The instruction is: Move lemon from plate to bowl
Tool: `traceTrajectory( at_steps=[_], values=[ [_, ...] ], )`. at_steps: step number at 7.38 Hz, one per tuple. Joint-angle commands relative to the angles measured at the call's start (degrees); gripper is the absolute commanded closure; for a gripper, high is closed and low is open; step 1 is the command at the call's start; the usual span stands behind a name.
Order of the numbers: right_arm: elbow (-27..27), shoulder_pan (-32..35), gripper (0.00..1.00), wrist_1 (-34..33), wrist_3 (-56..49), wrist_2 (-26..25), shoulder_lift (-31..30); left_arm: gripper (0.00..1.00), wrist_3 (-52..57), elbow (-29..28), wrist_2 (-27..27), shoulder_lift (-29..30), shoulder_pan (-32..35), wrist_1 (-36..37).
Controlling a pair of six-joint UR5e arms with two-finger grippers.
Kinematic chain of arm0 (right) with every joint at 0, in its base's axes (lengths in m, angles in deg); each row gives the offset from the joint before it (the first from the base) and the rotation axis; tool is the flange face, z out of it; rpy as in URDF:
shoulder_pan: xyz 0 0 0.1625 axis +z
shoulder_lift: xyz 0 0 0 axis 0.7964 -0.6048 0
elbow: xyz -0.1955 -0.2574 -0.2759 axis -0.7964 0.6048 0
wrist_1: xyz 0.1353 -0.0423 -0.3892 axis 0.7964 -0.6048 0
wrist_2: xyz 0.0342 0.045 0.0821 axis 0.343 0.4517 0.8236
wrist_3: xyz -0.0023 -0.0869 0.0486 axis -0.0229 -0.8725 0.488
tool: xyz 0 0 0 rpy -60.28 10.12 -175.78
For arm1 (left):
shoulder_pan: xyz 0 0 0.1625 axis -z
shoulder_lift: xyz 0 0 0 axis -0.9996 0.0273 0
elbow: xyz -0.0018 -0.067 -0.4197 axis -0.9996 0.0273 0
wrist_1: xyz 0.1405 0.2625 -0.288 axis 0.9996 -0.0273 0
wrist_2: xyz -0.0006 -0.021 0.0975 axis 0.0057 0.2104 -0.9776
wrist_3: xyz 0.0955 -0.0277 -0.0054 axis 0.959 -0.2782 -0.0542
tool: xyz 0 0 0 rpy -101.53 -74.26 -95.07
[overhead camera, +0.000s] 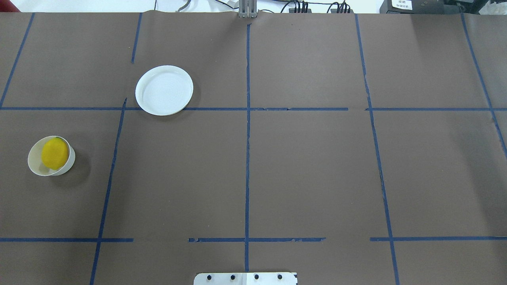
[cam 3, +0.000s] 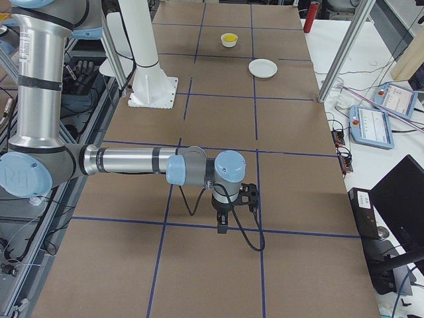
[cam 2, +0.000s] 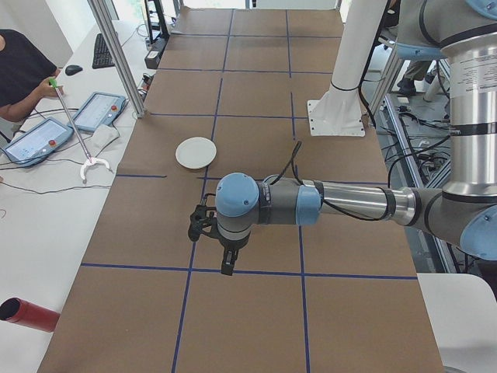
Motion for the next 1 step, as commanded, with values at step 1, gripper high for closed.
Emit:
traceTrajectory(
  at_steps=[1],
  values=[
    [0.0, 0.0, 0.00, 0.0, 0.0, 0.0, 0.0, 0.00, 0.0, 0.0, 0.0, 0.2, 0.0, 0.0]
  ],
)
